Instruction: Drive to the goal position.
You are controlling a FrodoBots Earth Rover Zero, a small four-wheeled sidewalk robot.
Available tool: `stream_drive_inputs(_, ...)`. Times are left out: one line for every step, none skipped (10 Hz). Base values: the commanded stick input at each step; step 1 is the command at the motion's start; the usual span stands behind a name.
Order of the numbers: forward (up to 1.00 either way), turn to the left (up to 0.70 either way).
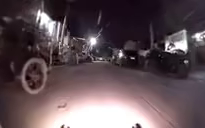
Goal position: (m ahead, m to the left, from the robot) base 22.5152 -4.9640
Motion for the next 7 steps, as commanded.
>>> stream_drive_inputs(0.85, 0.0)
stream_drive_inputs(0.85, 0.0)
stream_drive_inputs(0.85, 0.0)
stream_drive_inputs(0.85, 0.0)
stream_drive_inputs(0.85, 0.0)
stream_drive_inputs(0.85, 0.0)
stream_drive_inputs(0.85, 0.0)
